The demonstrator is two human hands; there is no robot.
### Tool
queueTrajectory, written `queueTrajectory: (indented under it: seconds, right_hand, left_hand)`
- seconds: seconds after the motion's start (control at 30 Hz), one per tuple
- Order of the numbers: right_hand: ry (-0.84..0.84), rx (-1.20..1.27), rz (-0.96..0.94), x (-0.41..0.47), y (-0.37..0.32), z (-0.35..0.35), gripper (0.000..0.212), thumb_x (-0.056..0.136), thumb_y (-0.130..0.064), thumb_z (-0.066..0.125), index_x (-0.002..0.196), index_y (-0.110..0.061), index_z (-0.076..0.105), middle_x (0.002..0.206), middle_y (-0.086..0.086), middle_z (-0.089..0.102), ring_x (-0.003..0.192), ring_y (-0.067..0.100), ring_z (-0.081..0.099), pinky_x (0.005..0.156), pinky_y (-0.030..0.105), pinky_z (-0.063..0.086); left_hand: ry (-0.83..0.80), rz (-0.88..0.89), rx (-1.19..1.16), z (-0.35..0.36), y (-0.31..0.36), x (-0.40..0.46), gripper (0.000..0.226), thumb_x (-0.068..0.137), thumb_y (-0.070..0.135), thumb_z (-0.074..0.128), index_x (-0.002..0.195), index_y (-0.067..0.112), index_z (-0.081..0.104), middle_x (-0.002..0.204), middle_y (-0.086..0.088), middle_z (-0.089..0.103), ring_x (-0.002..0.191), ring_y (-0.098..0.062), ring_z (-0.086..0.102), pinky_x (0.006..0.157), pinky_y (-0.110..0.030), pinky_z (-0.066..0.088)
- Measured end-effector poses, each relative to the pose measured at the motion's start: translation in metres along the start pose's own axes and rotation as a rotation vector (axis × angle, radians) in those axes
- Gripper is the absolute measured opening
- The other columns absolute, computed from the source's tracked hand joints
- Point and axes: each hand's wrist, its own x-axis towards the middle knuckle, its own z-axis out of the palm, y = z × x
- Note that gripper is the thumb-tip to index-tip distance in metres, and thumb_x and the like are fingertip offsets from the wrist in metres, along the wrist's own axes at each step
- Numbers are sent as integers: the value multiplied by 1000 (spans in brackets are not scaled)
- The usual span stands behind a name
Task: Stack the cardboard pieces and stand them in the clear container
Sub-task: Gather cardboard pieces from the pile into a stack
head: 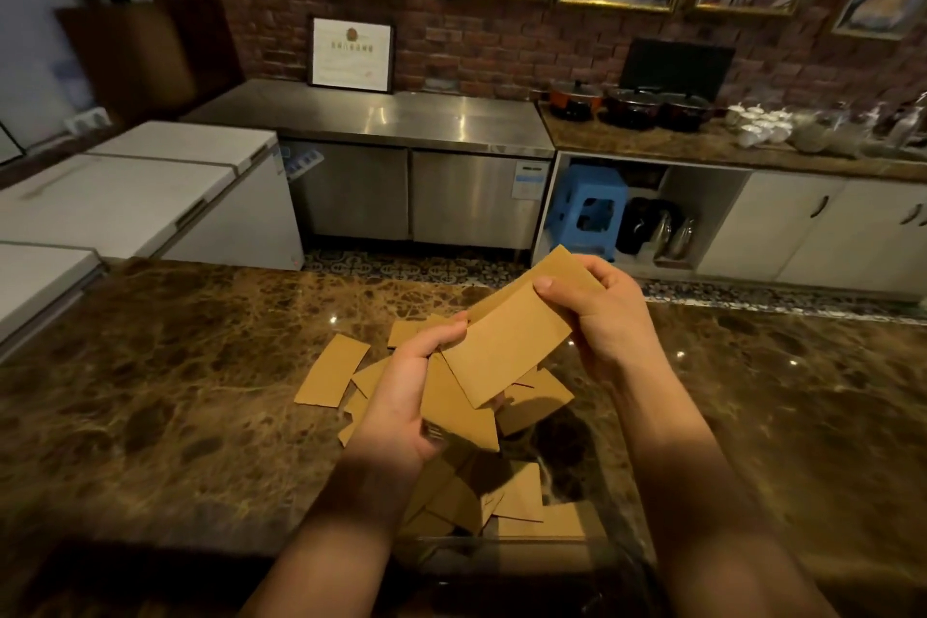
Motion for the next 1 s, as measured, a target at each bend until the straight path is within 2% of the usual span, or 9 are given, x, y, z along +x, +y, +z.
queueTrajectory:
  seconds: [0.17,0.27,0.33,0.4,0.5,0.6,0.73,0.87,1.0]
  right_hand:
    - [147,-94,-322,-13,-10,8,22,84,-23,78,93,-36,63,89,-22,69,84,2,67,68,20,56]
    - [149,-157,-550,-30,-16,17,26,89,-23,73,94,-45,59,92,-28,65,86,-3,64,65,13,54]
    - [143,-196,-669,-39,-18,21,26,89,-27,69,96,-50,58,94,-26,65,88,2,65,68,19,56]
    - [103,-304,-811,-44,-15,24,26,88,-19,65,99,-42,60,96,-19,63,88,9,65,72,28,58]
    - [-46,-417,-959,-53,4,32,25,85,0,66,102,-16,59,99,1,63,90,17,64,75,33,57]
    - [-129,-397,-908,-65,19,38,33,81,9,73,100,-16,61,99,2,65,94,17,65,79,30,56]
    - [-232,-185,-619,-74,19,35,24,80,-6,75,94,-24,69,97,-5,70,98,18,68,84,34,58]
    - [-170,-6,-390,-69,5,24,34,82,-9,76,89,-42,71,102,-13,73,101,12,69,83,28,58]
    - [-87,145,-161,-61,1,14,20,76,-28,75,91,-40,68,87,-13,72,83,15,71,65,28,59]
  left_hand:
    - [71,-40,2,-5,-2,-8,53,82,50,74,116,10,67,92,-19,75,67,-31,72,61,-39,61]
    - [92,39,-2,-12,-8,-6,21,104,32,53,106,15,64,79,5,79,69,-13,74,62,-26,60]
    - [137,1,-27,-9,-7,-2,33,101,41,55,108,10,64,87,-1,76,71,-18,71,69,-29,57]
    - [150,-30,-84,-6,-7,-4,52,91,55,61,117,10,67,103,-14,73,77,-26,69,75,-35,55]
    - [121,38,31,-5,-4,-1,37,97,52,55,86,28,81,87,-1,80,76,-18,76,62,-31,62]
    - [84,-22,-31,4,3,3,56,91,55,61,66,9,80,70,-13,75,62,-29,75,51,-39,59]
    - [153,18,-22,0,9,9,35,93,41,62,101,11,77,88,-20,76,75,-34,74,67,-45,61]
    - [38,103,-120,-18,6,1,25,93,17,67,117,24,70,98,13,78,85,-7,75,69,-24,61]
    - [13,113,-6,-12,8,-3,36,82,42,73,117,31,71,108,-20,74,78,-37,73,63,-41,59]
